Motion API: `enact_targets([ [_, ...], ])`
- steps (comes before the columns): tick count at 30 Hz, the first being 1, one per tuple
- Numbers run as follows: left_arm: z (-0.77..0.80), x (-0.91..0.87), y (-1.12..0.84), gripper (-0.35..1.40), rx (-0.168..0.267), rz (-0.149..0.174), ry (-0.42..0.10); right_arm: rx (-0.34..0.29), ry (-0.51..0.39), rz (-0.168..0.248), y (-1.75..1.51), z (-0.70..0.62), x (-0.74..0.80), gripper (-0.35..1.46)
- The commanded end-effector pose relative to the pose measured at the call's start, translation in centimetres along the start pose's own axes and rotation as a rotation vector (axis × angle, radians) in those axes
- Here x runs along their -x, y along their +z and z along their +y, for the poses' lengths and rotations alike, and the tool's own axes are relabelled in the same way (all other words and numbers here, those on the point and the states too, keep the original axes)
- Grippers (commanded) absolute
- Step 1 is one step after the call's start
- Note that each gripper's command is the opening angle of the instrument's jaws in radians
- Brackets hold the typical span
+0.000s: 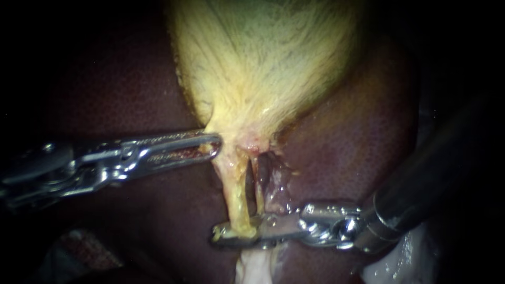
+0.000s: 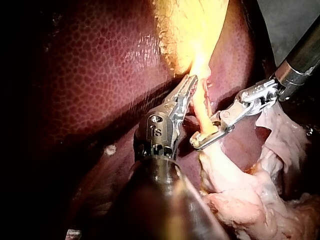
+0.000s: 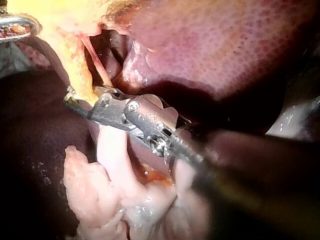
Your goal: Going back first clip left tube
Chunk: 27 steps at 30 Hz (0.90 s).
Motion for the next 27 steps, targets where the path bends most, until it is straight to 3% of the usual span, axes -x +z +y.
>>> enact_targets([
  [1, 0.00, 0.00, 0.00, -0.06, 0.000, 0.000, 0.000, -0.001, -0.001, 0.001, -0.01, 0.00, 0.00, -0.03],
  [4, 0.00, 0.00, -0.01, -0.06, 0.000, 0.000, 0.000, 0.012, 0.013, 0.009, -0.02, 0.00, -0.03, 0.35],
  [8, 0.00, 0.00, -0.02, -0.06, 0.000, 0.000, 0.000, 0.053, 0.017, 0.035, -0.05, -0.03, -0.09, 0.49],
  [13, 0.00, 0.00, -0.02, -0.06, -0.001, 0.000, 0.000, 0.089, 0.027, 0.059, -0.13, -0.07, -0.20, 0.55],
  [17, -0.01, 0.00, -0.03, -0.06, -0.001, 0.000, 0.000, 0.155, -0.032, 0.090, -0.19, -0.07, -0.27, 0.58],
  [27, 0.00, -0.01, -0.05, -0.06, -0.001, 0.000, 0.000, 0.211, -0.151, 0.096, -0.28, -0.07, -0.32, 0.60],
])
